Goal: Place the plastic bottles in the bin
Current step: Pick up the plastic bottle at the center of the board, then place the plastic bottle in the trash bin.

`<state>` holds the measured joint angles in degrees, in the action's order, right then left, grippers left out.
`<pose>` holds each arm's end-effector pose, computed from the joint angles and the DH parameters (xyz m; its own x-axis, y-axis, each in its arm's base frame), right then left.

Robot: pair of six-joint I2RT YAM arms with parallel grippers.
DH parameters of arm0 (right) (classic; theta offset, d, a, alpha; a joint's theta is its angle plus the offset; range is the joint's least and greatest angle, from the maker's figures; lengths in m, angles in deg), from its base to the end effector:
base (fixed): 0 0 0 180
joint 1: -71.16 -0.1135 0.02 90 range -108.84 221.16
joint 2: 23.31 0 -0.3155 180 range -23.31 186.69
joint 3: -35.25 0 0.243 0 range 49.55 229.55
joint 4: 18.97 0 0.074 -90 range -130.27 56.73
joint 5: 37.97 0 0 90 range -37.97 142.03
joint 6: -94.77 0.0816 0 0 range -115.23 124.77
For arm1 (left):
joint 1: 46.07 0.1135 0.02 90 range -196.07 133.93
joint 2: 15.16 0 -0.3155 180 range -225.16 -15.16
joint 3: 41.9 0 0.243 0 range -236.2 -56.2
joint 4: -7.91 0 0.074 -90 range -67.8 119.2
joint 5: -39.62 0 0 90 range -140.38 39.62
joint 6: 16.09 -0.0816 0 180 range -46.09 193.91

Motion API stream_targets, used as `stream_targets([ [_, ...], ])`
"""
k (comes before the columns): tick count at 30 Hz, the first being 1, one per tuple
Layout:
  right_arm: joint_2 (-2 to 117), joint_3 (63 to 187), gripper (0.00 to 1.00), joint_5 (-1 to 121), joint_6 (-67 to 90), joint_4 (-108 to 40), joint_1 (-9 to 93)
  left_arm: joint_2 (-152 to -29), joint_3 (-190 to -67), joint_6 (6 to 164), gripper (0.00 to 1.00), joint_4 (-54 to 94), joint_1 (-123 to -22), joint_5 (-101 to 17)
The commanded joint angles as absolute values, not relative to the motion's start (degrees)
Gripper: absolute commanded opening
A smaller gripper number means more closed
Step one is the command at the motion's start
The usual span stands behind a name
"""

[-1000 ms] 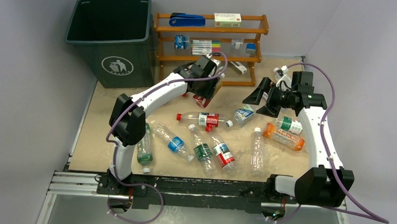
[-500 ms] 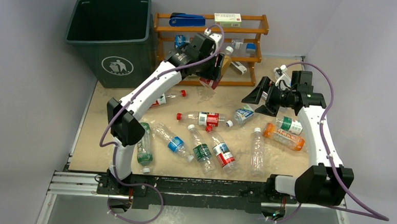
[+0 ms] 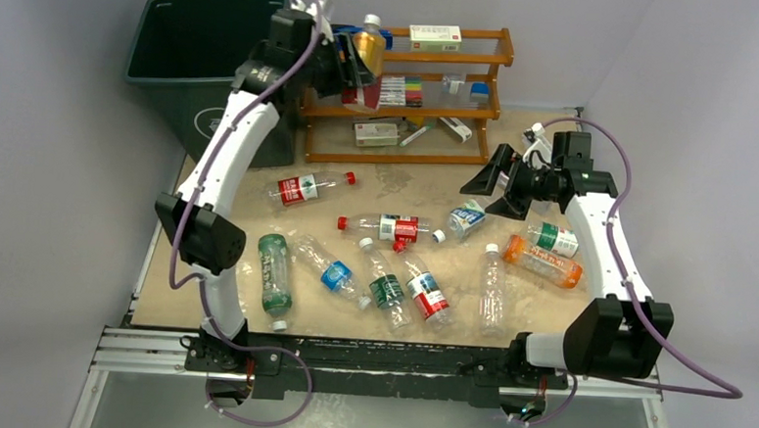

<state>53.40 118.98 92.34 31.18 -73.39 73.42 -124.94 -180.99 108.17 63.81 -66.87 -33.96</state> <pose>0.2827 0.0417 0.3500 -0.8400 0.3726 -0.3944 -0.0378 0.6850 0.7276 0.4357 -0.1902 0.4612 -0.6706 -0.3229 -0.6678 0.2413 0.7564 -0.6080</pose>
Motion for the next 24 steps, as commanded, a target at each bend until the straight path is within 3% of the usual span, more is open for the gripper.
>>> stream_targets([
  [1, 54.1, 122.1, 1.0, 94.3, 31.6, -72.1, 73.0, -120.3, -182.4, 114.4, 0.45, 55.6, -63.5, -27.3],
  [15, 60.7, 124.2, 1.0, 80.3, 32.2, -75.4, 71.0, -119.8, -188.6, 120.3, 0.45, 51.4, -50.0, -25.6],
  [24, 62.9, 124.4, 1.0, 79.5, 32.3, -74.4, 70.1, -119.4, -187.4, 122.6, 0.45, 49.2, -43.5, -32.0],
])
